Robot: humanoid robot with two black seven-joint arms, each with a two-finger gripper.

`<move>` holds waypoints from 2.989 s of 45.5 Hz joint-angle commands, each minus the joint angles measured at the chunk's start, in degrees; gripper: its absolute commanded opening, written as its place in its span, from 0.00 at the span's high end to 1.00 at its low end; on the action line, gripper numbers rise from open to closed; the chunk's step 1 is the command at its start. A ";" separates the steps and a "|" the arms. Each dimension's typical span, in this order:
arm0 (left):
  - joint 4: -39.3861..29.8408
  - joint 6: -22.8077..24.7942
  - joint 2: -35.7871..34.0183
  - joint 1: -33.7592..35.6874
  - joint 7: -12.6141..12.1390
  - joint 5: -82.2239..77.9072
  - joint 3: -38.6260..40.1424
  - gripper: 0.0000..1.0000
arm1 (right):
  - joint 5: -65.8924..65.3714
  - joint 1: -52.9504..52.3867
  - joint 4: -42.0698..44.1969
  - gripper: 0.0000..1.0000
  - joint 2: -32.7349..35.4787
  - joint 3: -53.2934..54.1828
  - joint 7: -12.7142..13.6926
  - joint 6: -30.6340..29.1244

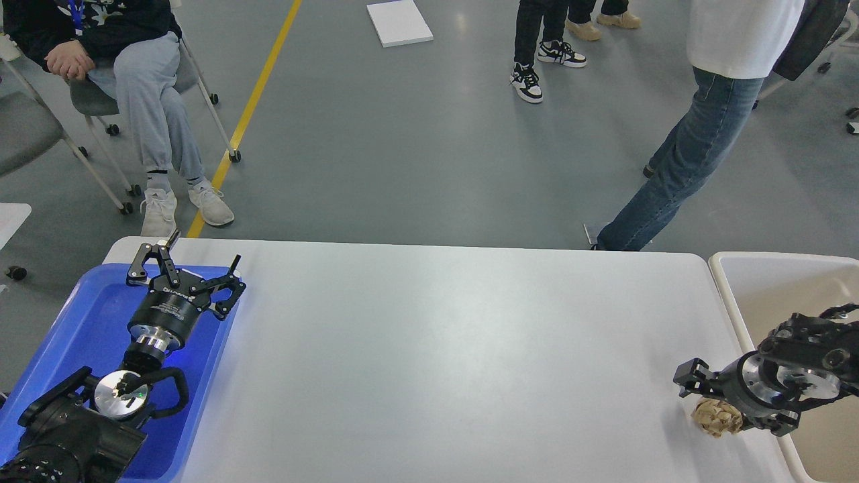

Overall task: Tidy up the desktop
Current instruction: 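Close the right gripper around the crumpled paper ball, then lift the paper ball off the table with the right gripper, then carry the paper ball over the beige bin with the right gripper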

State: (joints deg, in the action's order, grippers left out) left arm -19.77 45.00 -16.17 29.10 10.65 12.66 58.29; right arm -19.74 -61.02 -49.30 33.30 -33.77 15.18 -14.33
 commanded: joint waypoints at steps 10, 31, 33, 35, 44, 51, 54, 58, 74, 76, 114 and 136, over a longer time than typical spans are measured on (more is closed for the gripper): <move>0.00 0.00 0.00 0.08 0.07 0.00 -0.02 0.00 | 0.05 4.07 2.28 0.01 -0.43 0.02 0.03 7.12; 0.00 0.00 0.00 0.08 -0.01 0.00 -0.02 0.00 | 0.14 3.89 3.60 0.01 -1.04 0.02 0.03 8.18; 0.00 0.00 0.00 -0.01 -0.02 0.00 -0.02 0.00 | 0.14 3.81 3.51 0.01 -1.05 0.02 0.03 8.00; 0.00 0.00 0.00 0.08 -0.02 0.00 -0.02 0.00 | 0.14 3.72 3.34 0.01 -1.05 0.11 0.03 7.74; 0.00 0.00 0.00 0.08 -0.01 0.00 -0.02 0.00 | 1.01 3.28 2.55 0.02 -0.96 0.11 0.03 5.46; 0.00 0.00 0.00 -0.01 -0.02 0.00 -0.02 0.00 | 1.02 2.49 1.84 0.04 -0.43 0.11 0.03 4.05; 0.00 0.00 0.00 -0.01 -0.02 0.00 -0.02 0.00 | 1.02 2.40 1.84 0.10 -0.43 0.11 0.03 3.96; 0.00 0.00 0.00 -0.01 -0.02 0.00 -0.02 0.00 | 1.19 2.40 1.67 0.15 -0.43 0.11 0.03 3.96; 0.00 0.00 0.00 0.08 -0.02 0.00 -0.02 0.00 | 1.98 2.40 -0.71 0.72 -0.43 0.11 0.03 1.59; 0.00 0.00 0.00 0.08 -0.02 0.00 0.07 0.00 | 2.42 2.40 -0.71 0.85 -0.43 0.11 0.03 0.89; 0.00 0.00 0.00 -0.01 -0.02 0.00 -0.02 0.00 | 4.80 -8.49 -11.51 1.00 9.76 -0.77 0.38 -0.96; 0.00 0.00 0.00 -0.01 -0.02 0.00 -0.02 0.00 | 4.71 -39.78 -28.03 1.00 17.41 -16.06 0.55 -12.21</move>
State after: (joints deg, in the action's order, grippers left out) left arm -19.77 45.00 -16.17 29.11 10.64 12.66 58.27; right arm -14.79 -85.87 -69.12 47.43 -42.50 15.67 -22.45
